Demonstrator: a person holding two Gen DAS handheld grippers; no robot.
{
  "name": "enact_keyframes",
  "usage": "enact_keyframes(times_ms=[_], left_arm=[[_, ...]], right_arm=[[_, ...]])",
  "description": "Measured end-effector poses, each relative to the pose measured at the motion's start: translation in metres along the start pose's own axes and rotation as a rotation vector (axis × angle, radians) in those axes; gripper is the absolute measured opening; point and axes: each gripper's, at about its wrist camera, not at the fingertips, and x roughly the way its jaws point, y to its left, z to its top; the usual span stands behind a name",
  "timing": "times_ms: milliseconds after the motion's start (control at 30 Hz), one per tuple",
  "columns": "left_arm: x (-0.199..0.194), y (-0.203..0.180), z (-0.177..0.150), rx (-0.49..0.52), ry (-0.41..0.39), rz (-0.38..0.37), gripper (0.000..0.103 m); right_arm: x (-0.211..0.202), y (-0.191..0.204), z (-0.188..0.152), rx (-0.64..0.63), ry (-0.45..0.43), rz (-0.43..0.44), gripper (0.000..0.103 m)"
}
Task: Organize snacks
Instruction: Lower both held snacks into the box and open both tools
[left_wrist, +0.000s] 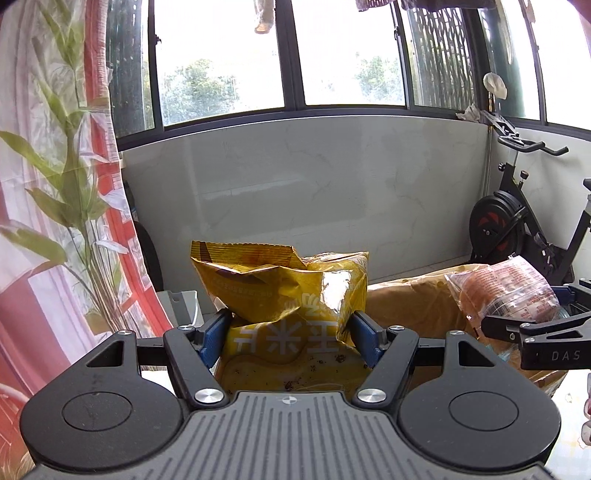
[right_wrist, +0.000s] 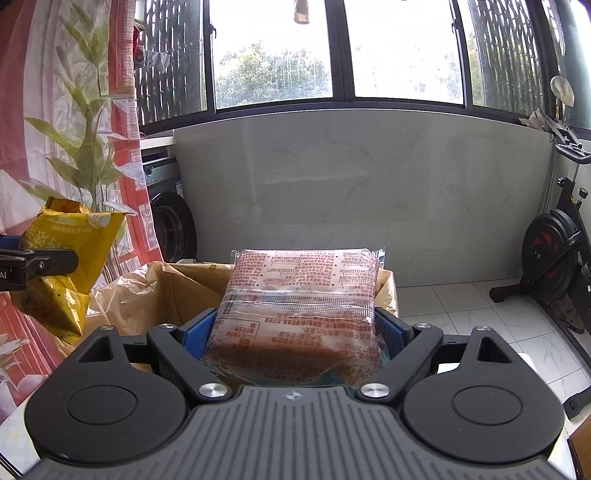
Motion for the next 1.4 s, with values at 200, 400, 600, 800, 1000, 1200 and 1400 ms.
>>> enact_keyframes(times_ms=[200, 400, 600, 800, 1000, 1200, 1400], left_arm=[[0.037, -0.013, 0.0, 0.022, 0.082, -0.015, 0.073], [0.057, -0.021, -0.009, 0.043, 0.131, 0.002, 0.076], [0.068, -0.017, -0.012, 0.037, 0.182, -0.011, 0.083], [0.068, -0.015, -0.014, 0.049, 0.209, -0.004, 0.084], [0.048, -0.022, -0.012, 0.069, 0.2, 0.007, 0.085], [0.026, -0.015, -0.013, 0.073, 0.185, 0.015, 0.086], [-0.003, 0.001, -0.015, 0.057, 0.179, 0.035, 0.086]], right_arm=[[0.023, 0.002, -0.006, -0.007, 0.062, 0.006, 0.089], [0.032, -0.004, -0.014, 0.022, 0.113, 0.001, 0.089], [0.033, -0.002, -0.014, 0.012, 0.127, -0.007, 0.09], [0.025, -0.004, -0.012, 0.013, 0.119, -0.019, 0.09], [0.011, -0.002, -0.011, 0.016, 0.104, -0.026, 0.09], [-0.011, 0.001, -0.01, 0.015, 0.075, -0.025, 0.09], [-0.041, 0.001, -0.013, 0.039, 0.034, 0.001, 0.095]])
